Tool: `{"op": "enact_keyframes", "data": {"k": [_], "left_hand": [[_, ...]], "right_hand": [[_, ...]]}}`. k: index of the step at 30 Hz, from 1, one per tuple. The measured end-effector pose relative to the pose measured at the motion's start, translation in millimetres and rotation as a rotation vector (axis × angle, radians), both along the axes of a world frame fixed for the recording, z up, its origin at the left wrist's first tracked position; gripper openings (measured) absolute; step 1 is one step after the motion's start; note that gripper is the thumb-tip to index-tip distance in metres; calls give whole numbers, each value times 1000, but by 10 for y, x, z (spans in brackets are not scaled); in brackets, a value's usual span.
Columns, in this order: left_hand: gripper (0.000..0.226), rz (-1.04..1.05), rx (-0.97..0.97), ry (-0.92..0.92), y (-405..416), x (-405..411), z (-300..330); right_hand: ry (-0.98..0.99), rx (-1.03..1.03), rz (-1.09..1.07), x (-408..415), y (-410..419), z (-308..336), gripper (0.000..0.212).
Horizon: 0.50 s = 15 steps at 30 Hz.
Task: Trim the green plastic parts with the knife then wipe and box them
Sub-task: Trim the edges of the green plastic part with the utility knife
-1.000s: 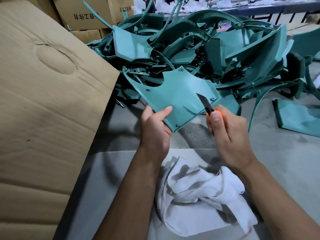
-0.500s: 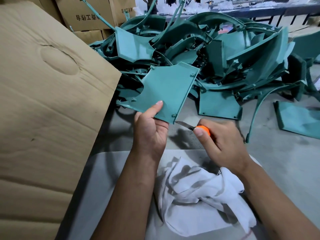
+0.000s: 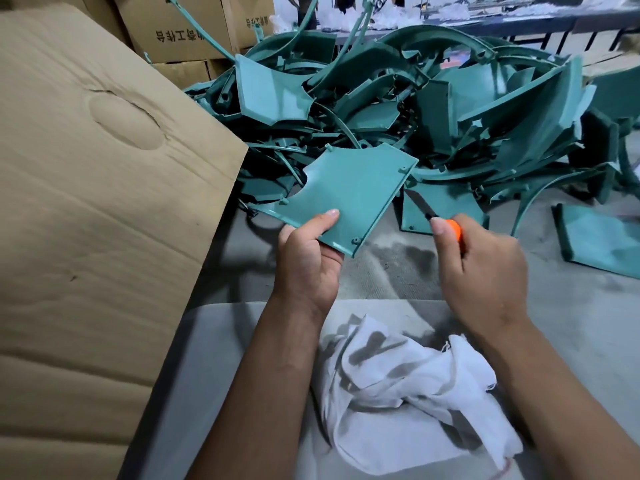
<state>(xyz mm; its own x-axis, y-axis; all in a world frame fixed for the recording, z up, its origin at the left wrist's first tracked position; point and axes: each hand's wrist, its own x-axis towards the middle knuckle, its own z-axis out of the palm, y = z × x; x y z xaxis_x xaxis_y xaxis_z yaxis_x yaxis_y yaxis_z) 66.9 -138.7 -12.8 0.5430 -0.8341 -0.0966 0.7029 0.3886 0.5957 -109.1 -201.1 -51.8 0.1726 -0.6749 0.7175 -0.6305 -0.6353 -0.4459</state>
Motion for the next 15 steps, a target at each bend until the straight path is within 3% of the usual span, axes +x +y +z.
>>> {"op": "enact_keyframes", "data": {"k": [7, 15], "left_hand": [[37, 52, 71, 71, -42, 27, -22], [41, 25, 90, 86, -40, -10, 16]], "right_hand": [[71, -111, 306, 109, 136, 41, 33], [176, -116, 365, 176, 173, 9, 44]]}}
